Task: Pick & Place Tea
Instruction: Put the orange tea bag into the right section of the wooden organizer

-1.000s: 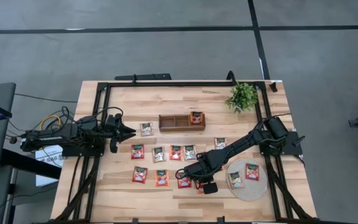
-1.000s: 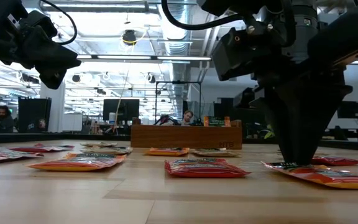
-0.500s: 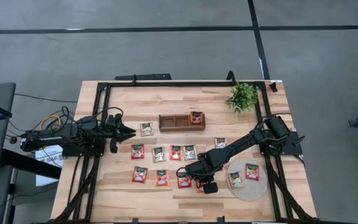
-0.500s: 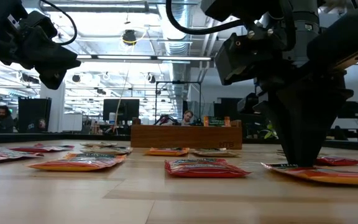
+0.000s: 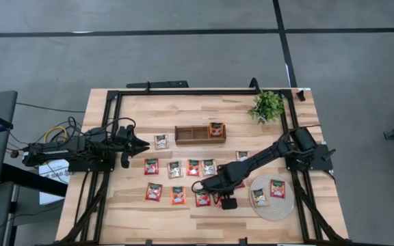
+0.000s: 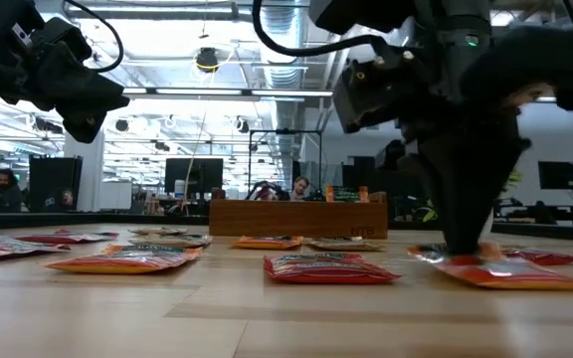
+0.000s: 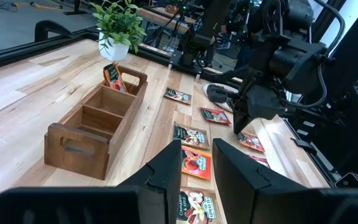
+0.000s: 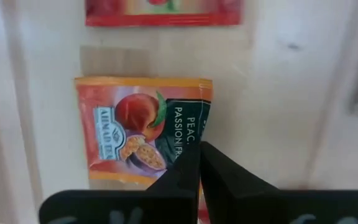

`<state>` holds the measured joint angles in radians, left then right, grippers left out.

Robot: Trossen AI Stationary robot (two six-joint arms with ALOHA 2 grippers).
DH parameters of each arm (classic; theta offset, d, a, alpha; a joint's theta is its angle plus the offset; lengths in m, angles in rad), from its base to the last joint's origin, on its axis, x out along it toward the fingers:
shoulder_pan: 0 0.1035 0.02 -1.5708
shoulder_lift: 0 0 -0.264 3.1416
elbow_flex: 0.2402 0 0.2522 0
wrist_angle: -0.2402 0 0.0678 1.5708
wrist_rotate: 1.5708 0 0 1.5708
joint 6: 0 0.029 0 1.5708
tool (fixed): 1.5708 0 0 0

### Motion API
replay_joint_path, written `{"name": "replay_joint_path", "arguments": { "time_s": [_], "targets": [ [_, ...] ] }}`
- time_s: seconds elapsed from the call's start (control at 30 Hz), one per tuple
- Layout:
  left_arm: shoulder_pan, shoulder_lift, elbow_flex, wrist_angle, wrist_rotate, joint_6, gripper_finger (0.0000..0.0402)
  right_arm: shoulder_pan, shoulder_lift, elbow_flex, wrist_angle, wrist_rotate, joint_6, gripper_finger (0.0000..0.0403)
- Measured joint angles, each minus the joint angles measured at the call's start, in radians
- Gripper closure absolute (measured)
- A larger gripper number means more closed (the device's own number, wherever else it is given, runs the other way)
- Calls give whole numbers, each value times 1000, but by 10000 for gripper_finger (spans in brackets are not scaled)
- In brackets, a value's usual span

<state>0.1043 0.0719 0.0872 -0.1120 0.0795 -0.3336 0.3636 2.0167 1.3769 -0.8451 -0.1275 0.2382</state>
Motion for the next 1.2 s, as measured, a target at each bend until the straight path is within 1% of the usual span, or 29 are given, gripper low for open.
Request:
{"name": "replay_joint_path", "arguments": {
  "time_s": [0.17, 0.37, 0.43, 0.53, 0.6, 0.67, 0.77, 0.87, 0.97, 1.2],
  "targets": [
    [0, 0, 0, 0, 0, 0, 318, -12, -4, 89, -141, -1, -7, 402],
    [0, 0, 0, 1, 0, 0, 318, -17, -63, 227, -299, 10, -26, 403],
    [0, 0, 0, 1, 0, 4, 318, -24, -89, 271, -360, 59, -28, 403],
    [0, 0, 0, 1, 0, 6, 318, -49, -126, 328, -471, 179, -35, 403],
    [0, 0, 0, 1, 0, 6, 318, -78, -152, 357, -519, 265, -37, 403],
    [0, 0, 0, 1, 0, 6, 318, -115, -171, 374, -556, 327, -45, 403],
    [0, 0, 0, 1, 0, 6, 318, -178, -191, 385, -565, 405, -98, 403],
    [0, 0, 0, 1, 0, 6, 318, -246, -198, 386, -561, 448, -166, 403],
    [0, 0, 0, 1, 0, 6, 318, -312, -196, 386, -556, 473, -224, 403],
    [0, 0, 0, 1, 0, 5, 318, -431, -196, 386, -439, 478, -348, 403]
  ]
}}
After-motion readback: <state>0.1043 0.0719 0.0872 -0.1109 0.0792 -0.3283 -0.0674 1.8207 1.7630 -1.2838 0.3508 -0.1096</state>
